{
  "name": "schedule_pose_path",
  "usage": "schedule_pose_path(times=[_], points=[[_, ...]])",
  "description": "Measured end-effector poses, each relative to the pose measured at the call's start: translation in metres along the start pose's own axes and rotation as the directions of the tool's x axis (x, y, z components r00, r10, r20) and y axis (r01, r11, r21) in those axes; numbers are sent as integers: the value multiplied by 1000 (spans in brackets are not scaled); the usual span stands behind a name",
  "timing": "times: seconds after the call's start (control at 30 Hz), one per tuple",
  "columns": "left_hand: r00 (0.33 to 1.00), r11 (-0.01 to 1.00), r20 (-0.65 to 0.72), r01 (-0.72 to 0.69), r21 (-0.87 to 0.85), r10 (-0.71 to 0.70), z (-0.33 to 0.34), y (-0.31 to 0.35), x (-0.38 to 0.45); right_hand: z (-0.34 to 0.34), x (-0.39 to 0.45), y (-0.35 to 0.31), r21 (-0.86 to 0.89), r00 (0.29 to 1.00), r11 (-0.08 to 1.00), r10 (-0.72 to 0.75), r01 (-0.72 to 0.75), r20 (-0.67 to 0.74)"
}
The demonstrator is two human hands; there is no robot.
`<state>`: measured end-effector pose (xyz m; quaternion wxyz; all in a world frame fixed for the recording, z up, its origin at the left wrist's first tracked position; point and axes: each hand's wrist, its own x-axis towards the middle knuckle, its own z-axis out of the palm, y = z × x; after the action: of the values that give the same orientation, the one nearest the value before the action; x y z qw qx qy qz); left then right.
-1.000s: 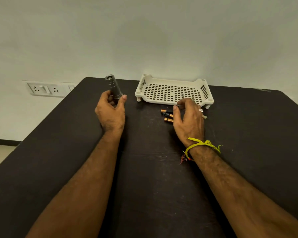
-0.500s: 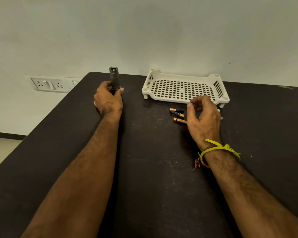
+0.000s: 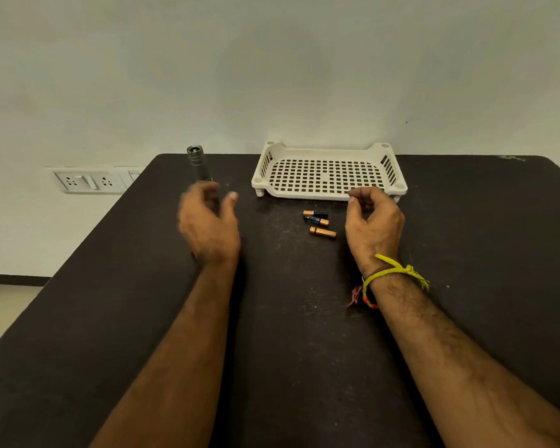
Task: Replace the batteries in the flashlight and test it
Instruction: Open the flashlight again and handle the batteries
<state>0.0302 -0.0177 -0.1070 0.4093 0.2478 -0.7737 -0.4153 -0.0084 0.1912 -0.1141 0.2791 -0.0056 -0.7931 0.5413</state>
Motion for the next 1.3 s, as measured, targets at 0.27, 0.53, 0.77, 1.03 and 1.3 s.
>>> schedule_pose_path(times=[0.27, 0.53, 0.77, 1.03, 1.3], points=[[564, 811, 730, -585, 23, 386, 23, 32, -51, -2, 4, 5, 140, 976, 972, 203, -191, -74], [515, 797, 758, -604, -10, 400, 29, 33, -46, 1, 5, 6, 11, 997, 998, 66, -66, 42], [601, 884, 744, -467, 30, 292, 12, 12, -17, 6, 4, 2, -184, 806, 901, -241, 393, 541], [777, 951, 604, -294, 98, 178, 19, 4, -11, 6, 1, -2, -343, 756, 791, -215, 506, 618], [777, 926, 573, -369, 79, 261, 23, 13, -17, 1, -5, -9, -434, 808, 766, -183, 474, 560]])
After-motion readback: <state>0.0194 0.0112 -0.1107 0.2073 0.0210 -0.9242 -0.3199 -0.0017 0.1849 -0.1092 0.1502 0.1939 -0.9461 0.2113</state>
